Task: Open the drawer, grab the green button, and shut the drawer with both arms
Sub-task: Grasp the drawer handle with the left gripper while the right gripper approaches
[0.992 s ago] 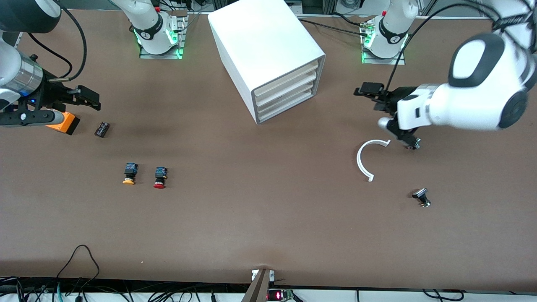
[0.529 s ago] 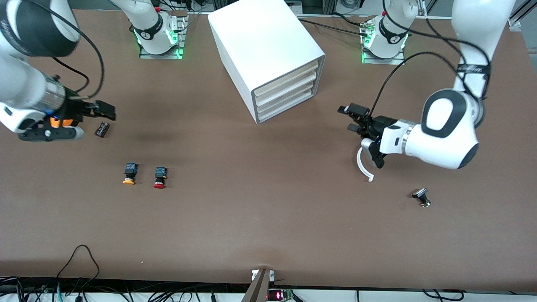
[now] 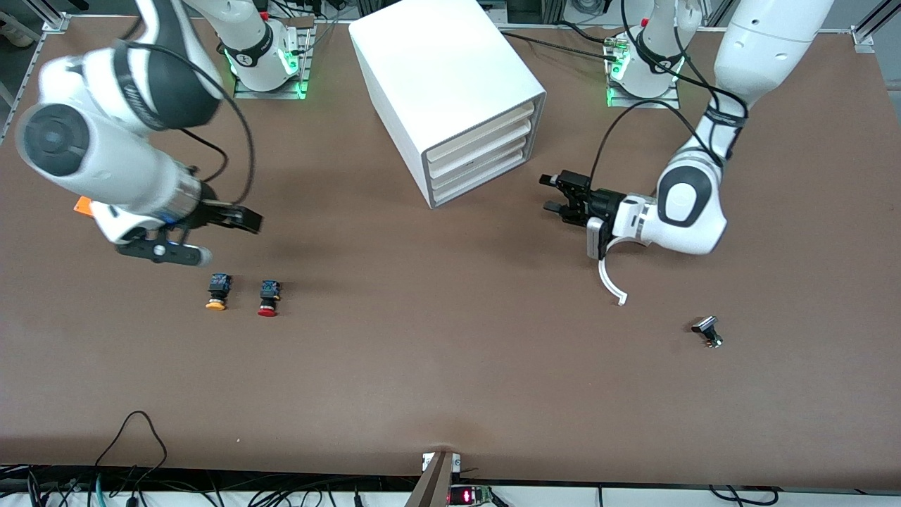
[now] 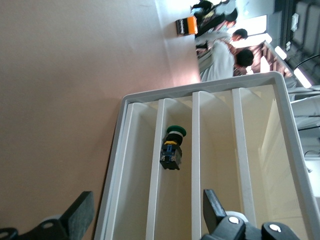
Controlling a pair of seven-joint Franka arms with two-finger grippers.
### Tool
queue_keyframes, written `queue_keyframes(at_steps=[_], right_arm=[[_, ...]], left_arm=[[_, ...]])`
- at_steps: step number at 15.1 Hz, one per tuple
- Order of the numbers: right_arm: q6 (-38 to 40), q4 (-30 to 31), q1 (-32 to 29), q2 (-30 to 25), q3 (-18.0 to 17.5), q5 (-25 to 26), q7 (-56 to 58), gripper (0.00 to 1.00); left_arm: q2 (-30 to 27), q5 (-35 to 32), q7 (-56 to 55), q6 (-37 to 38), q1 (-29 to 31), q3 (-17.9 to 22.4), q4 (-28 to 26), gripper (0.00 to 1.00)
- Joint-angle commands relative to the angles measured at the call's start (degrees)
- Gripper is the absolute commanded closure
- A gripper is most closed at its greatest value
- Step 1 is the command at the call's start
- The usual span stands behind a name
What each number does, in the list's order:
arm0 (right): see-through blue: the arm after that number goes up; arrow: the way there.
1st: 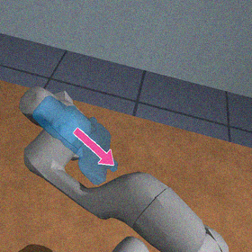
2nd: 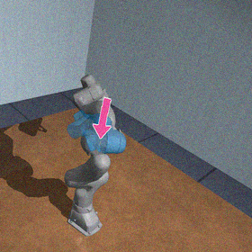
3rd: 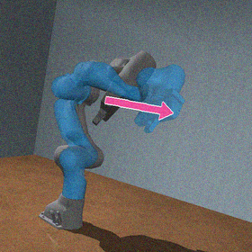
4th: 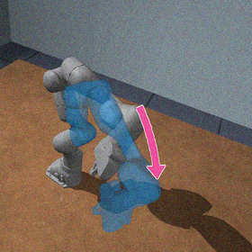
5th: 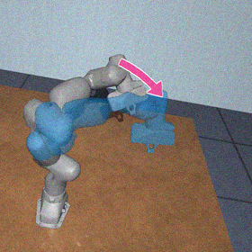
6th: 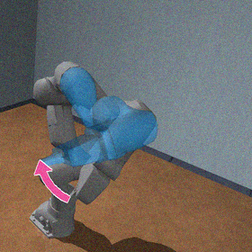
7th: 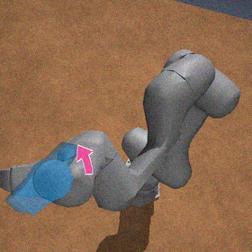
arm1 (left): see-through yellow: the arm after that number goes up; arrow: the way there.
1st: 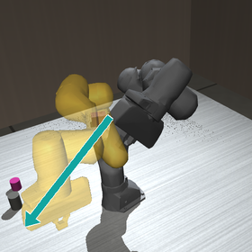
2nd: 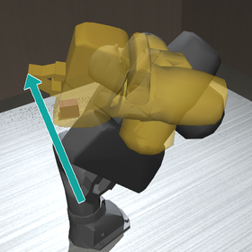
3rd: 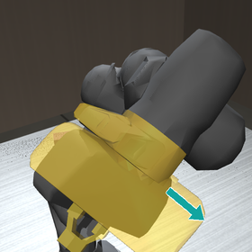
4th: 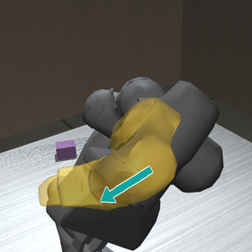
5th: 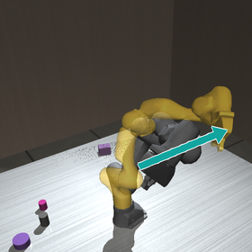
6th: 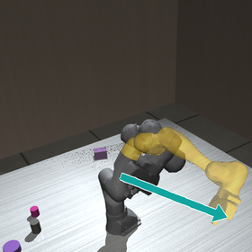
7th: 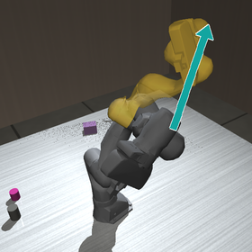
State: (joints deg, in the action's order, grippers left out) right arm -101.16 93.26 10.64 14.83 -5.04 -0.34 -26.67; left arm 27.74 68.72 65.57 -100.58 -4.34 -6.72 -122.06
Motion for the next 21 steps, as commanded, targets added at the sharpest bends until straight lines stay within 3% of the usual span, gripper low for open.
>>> queue_keyframes(at_steps=[1,6,9,18,21], right_arm=[[-1.4,-0.2,2.5,1.7,0.3,-2.9,-7.3,0.01],[-4.4,-0.4,6.3,4.5,0.4,-5.2,-17.3,0.01],[-5.6,-0.6,7.7,6.3,0.4,-5.3,-23.9,0.01],[-11.4,-1.2,14.3,10.3,0.4,-5.2,-38.4,0.01],[-11.6,-7.3,16.3,13.2,0.4,-5.3,-44.5,0.01]], left_arm=[[0.5,6.8,3.9,-1.6,-0.4,-2.1,-4.1,0.1],[4.2,10.8,9.0,-4.9,-0.9,-5.2,-6.0,0.27],[5.7,12.0,9.1,-5.0,-1.0,-7.1,-6.3,0.48],[7.1,13.8,9.0,-4.8,-1.1,-9.5,-9.0,0.51],[7.8,14.8,9.2,-4.6,-1.7,-9.7,-9.1,0.53]])
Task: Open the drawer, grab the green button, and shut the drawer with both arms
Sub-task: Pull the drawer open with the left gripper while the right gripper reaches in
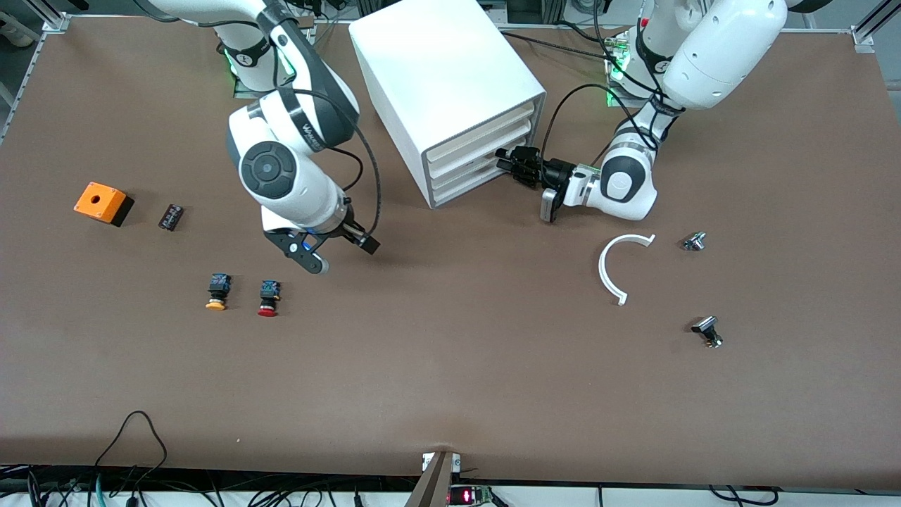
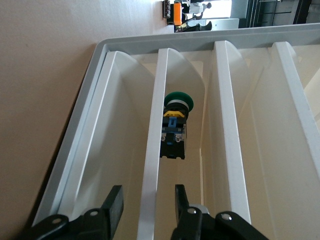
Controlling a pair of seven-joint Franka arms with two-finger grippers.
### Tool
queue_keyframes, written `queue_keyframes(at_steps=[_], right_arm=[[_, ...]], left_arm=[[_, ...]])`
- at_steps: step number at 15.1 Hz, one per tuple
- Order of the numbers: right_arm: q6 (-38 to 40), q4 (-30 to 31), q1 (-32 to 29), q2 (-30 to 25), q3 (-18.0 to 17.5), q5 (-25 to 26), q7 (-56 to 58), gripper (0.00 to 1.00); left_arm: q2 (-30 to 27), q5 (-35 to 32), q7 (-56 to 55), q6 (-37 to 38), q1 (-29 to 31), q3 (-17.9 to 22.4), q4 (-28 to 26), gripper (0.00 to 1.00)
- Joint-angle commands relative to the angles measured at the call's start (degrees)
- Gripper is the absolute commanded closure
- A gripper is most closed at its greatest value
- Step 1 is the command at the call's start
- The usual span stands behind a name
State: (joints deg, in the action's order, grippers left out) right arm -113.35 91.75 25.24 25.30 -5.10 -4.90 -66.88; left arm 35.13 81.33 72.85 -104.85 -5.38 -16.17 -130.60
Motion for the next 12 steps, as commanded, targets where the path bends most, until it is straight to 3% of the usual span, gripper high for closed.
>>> queue_keyframes(at_steps=[1,2,3,4,8,12], right_arm=[[0.6,-7.9,2.3,4.1,0.4,-0.7,-6.7,0.01],[0.7,-9.7,2.9,5.4,0.4,-0.7,-8.1,0.01],[0.8,-11.5,3.4,6.5,0.4,-0.7,-9.4,0.01],[0.8,-13.1,3.9,7.5,0.4,-0.6,-11.0,0.01],[0.7,-17.0,5.1,9.7,0.4,-0.5,-15.0,0.01],[0.3,-22.7,5.8,12.7,0.4,-0.5,-19.0,0.01]], left_arm=[[0.7,2.2,1.9,-0.4,-1.3,-0.3,-0.5,0.56],[1.0,2.2,1.9,-0.4,-1.5,-0.3,-0.5,0.67],[1.0,2.2,1.9,-0.4,-1.5,-0.3,-0.5,0.96],[0.9,1.8,1.9,0.0,-1.3,-0.3,-0.3,1.0],[0.6,1.4,1.0,0.0,-0.5,0.1,0.4,1.0],[1.2,-2.0,-2.4,-0.2,1.7,1.1,5.6,1.0]])
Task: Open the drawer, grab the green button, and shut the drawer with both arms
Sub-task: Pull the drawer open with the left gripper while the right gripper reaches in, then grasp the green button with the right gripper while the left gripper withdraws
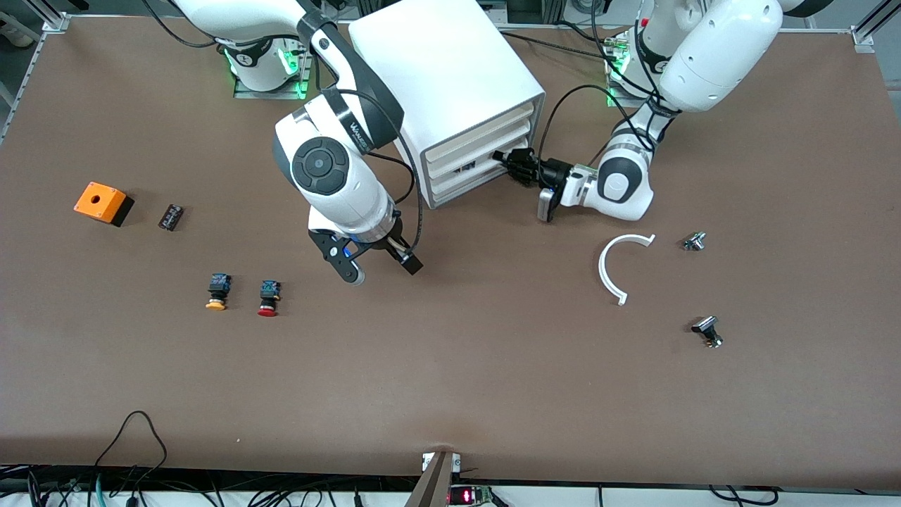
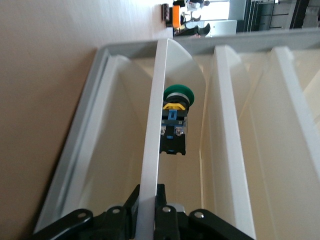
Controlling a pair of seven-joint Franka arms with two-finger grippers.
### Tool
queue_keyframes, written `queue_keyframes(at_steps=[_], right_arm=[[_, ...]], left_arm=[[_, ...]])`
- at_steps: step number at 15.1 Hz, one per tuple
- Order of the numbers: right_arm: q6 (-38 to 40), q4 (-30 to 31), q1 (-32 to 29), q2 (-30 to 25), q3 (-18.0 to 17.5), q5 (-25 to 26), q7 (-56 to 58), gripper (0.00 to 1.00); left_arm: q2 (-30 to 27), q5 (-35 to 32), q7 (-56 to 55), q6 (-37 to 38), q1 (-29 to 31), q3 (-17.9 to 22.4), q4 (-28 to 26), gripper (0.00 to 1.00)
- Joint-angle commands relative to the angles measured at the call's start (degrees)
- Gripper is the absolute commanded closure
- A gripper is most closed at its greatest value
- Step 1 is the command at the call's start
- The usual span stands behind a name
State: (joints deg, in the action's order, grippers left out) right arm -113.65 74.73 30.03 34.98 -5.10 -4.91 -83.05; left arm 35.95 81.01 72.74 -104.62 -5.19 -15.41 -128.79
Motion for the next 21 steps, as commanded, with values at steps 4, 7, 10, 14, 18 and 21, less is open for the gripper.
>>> queue_keyframes(at_steps=[4,7,10,14,18,21], right_arm=[[0.5,-9.8,3.2,5.6,0.6,-0.4,-5.0,0.01],[0.5,-11.9,4.5,6.3,0.5,-0.4,-7.9,0.01],[-0.5,-14.0,6.8,8.3,0.4,-0.4,-12.9,0.01],[-1.9,-15.1,10.8,10.3,0.3,-0.4,-13.0,0.01],[-3.9,-15.1,12.8,12.9,0.2,-2.5,-15.2,0.01],[-4.3,-15.0,15.0,15.2,0.3,-2.5,-16.9,0.01]], left_arm=[[0.5,-9.5,-8.6,-0.3,2.7,4.6,9.8,1.0],[2.5,-13.1,-11.7,-0.2,4.9,4.9,14.2,1.0],[2.6,-14.6,-13.9,-0.2,5.2,5.1,16.4,1.0],[2.1,-16.5,-16.6,-0.1,5.9,5.2,17.0,0.0],[-1.8,-23.9,-23.9,1.9,7.1,6.7,19.2,0.0],[-2.6,-33.3,-34.4,9.5,9.4,6.7,26.1,0.0]])
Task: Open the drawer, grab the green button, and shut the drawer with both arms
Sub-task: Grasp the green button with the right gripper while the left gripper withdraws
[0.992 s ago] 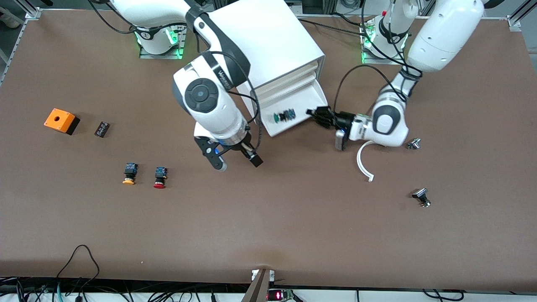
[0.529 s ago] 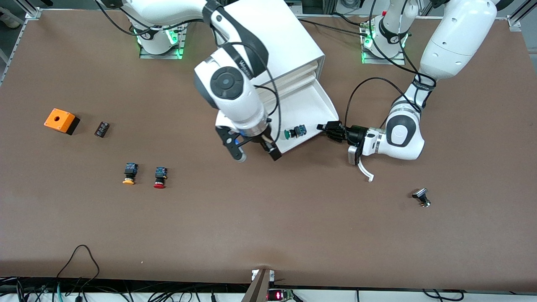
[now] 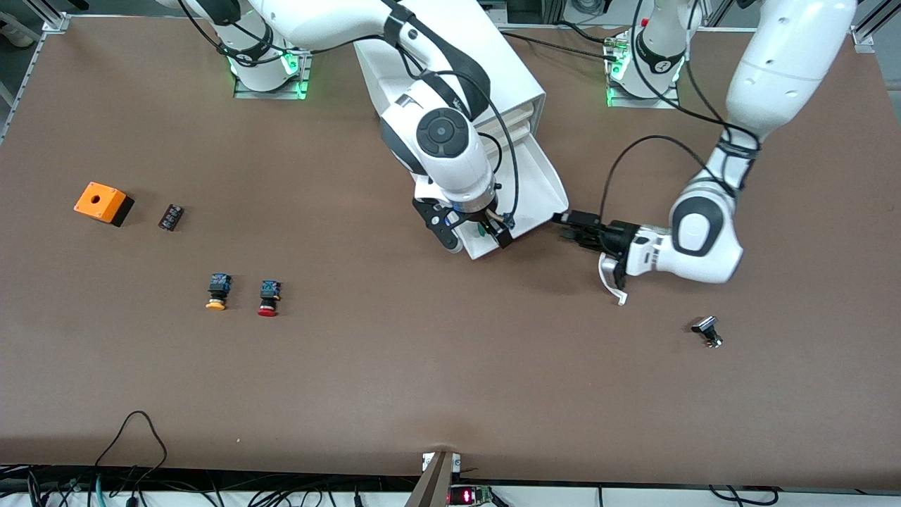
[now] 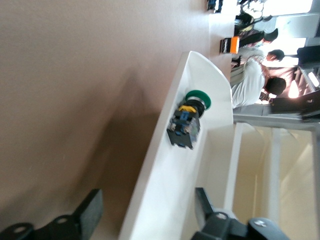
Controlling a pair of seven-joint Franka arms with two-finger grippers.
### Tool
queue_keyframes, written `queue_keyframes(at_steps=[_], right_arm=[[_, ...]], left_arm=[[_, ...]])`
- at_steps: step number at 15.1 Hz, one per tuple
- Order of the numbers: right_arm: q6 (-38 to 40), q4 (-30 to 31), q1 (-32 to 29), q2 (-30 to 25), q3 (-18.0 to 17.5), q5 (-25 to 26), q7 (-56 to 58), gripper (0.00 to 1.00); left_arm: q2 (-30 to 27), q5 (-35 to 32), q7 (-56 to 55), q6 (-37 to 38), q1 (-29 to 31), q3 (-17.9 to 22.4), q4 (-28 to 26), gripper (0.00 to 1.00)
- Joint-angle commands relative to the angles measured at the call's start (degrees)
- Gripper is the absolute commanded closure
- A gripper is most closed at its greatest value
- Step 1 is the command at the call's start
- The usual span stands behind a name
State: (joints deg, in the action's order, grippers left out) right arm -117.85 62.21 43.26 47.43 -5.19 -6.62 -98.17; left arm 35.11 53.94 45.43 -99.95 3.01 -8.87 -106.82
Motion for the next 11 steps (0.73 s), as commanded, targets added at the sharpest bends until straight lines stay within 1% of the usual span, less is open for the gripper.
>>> queue_keyframes(at_steps=[1,3,5,9,10,11], right_arm=[[-0.1,-2.4,2.2,3.5,0.4,-0.7,-1.8,0.01],[-0.6,-2.4,2.6,4.7,0.4,-0.7,-2.0,0.01],[-1.9,-2.4,3.1,5.6,0.4,-0.7,-3.2,0.01],[-3.1,-2.2,3.8,7.3,0.4,-0.8,-4.3,0.01],[-3.1,-2.1,3.8,7.3,0.4,-0.8,-4.3,0.06],[-3.2,-1.7,3.8,7.3,0.4,-0.8,-4.3,0.18]], left_arm=[[-2.1,-10.2,-10.5,7.2,1.8,0.2,7.0,0.0],[-2.5,-17.7,-17.1,12.2,2.2,0.2,12.5,0.0],[-2.5,-23.6,-23.9,16.5,2.1,0.1,18.0,0.0],[-3.0,-33.6,-34.2,19.3,1.1,-1.1,26.6,0.0],[-3.0,-35.1,-35.8,22.2,1.0,-1.1,29.3,0.0],[-2.9,-38.0,-36.3,25.2,0.9,-1.1,31.7,0.0]])
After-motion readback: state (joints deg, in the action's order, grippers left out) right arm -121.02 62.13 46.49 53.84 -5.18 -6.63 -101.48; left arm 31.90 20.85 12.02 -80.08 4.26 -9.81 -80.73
